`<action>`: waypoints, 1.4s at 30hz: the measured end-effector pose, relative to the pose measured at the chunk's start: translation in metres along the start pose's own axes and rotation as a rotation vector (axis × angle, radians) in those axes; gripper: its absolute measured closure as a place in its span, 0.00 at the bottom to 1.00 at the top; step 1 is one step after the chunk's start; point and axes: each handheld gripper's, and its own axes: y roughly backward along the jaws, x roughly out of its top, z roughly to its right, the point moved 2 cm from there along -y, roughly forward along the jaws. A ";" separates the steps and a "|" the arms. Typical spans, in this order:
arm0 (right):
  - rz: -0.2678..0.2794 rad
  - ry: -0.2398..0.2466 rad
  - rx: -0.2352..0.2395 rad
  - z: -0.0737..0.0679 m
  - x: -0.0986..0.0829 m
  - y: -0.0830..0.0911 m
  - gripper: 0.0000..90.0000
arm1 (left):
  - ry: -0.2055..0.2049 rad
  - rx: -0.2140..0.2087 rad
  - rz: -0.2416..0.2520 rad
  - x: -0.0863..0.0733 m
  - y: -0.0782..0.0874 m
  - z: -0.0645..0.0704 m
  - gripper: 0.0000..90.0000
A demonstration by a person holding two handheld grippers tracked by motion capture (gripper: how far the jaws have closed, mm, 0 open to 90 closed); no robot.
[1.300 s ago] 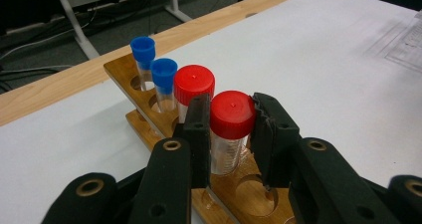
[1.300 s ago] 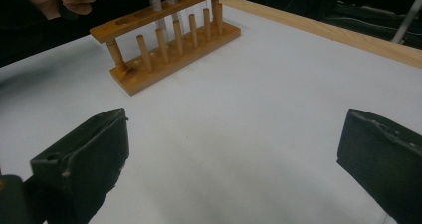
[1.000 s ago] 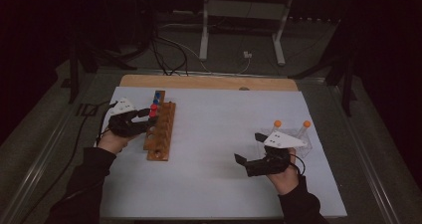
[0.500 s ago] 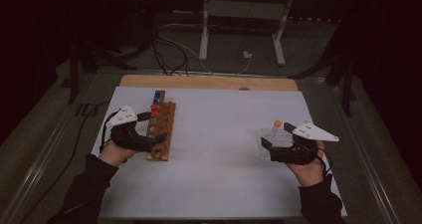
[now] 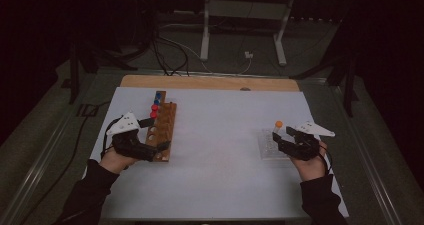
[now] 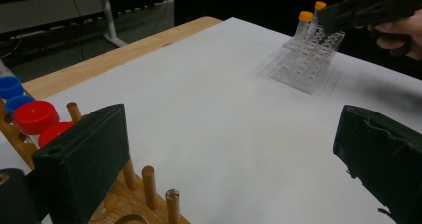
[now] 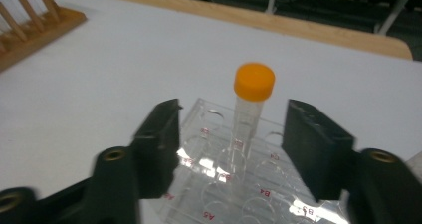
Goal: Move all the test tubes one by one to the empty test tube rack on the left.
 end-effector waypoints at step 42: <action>0.059 0.049 -0.044 -0.004 0.028 0.018 0.83 | 0.001 -0.026 -0.011 0.002 -0.005 0.005 0.02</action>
